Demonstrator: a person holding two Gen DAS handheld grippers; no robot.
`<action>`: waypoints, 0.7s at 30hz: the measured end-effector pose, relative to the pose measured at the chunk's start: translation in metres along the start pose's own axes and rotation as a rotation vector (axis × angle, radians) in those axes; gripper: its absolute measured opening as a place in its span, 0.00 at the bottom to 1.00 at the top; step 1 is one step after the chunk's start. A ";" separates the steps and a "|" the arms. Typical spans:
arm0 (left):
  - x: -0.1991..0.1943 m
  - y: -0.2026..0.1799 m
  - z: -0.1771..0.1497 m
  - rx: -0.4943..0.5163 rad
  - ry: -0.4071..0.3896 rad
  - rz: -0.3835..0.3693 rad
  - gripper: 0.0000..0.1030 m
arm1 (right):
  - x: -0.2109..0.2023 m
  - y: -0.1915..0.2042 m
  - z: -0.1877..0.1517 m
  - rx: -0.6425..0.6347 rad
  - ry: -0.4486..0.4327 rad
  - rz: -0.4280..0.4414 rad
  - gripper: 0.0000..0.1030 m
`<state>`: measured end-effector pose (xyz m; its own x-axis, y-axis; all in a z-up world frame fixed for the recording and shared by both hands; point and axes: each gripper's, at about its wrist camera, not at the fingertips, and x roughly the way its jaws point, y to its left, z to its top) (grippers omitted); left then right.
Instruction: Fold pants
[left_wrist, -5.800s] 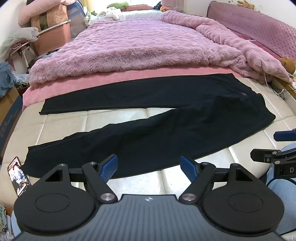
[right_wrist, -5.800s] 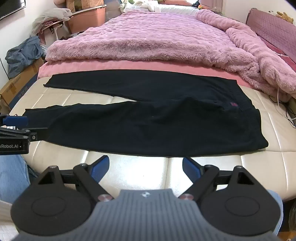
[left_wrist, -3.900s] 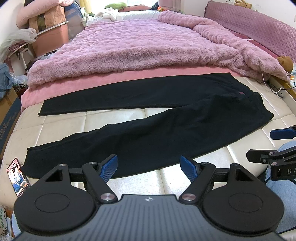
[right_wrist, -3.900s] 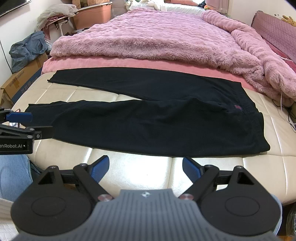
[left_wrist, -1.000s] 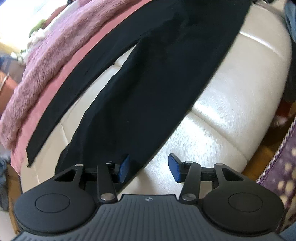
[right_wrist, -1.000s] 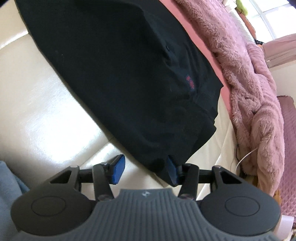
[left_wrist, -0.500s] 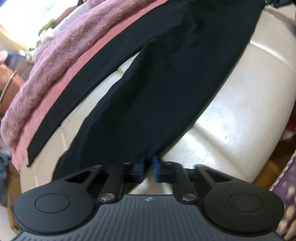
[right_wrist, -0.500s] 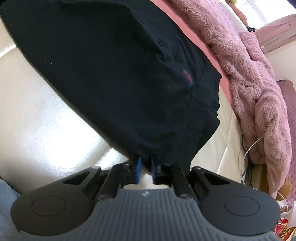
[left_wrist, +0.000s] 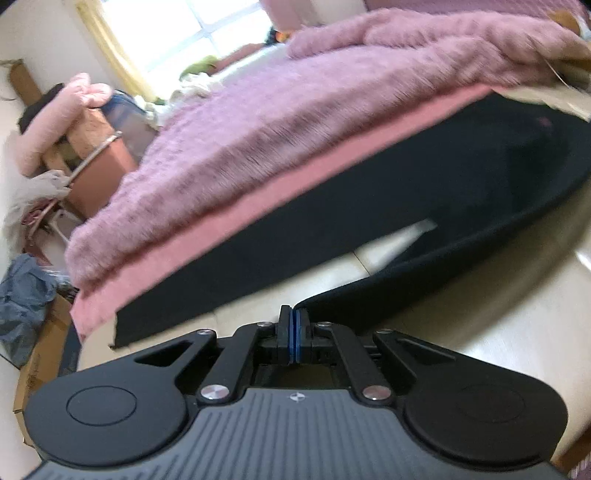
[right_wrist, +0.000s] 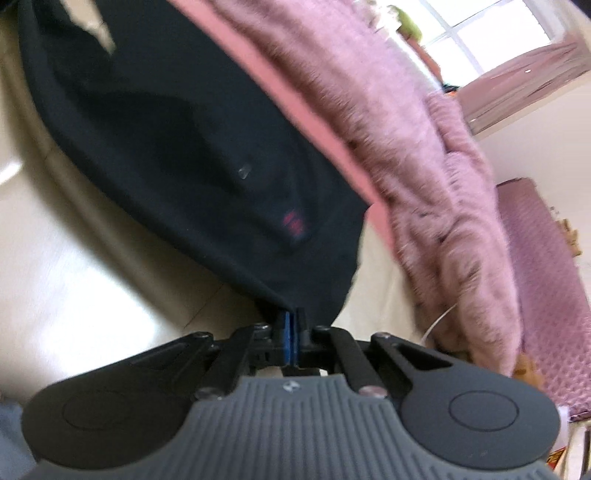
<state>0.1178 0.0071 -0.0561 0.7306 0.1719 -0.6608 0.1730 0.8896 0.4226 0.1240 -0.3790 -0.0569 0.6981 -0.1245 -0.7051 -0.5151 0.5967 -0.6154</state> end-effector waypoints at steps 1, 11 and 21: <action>0.003 0.004 0.008 -0.010 -0.007 0.014 0.01 | -0.001 -0.006 0.006 0.009 -0.011 -0.012 0.00; 0.045 0.049 0.080 -0.070 -0.032 0.080 0.00 | 0.025 -0.076 0.084 0.077 -0.075 -0.107 0.00; 0.132 0.061 0.128 -0.024 0.037 0.097 0.00 | 0.121 -0.113 0.152 0.085 -0.041 -0.079 0.00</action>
<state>0.3098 0.0294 -0.0384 0.7179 0.2729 -0.6404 0.0864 0.8779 0.4710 0.3418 -0.3413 -0.0191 0.7553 -0.1424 -0.6397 -0.4151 0.6515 -0.6351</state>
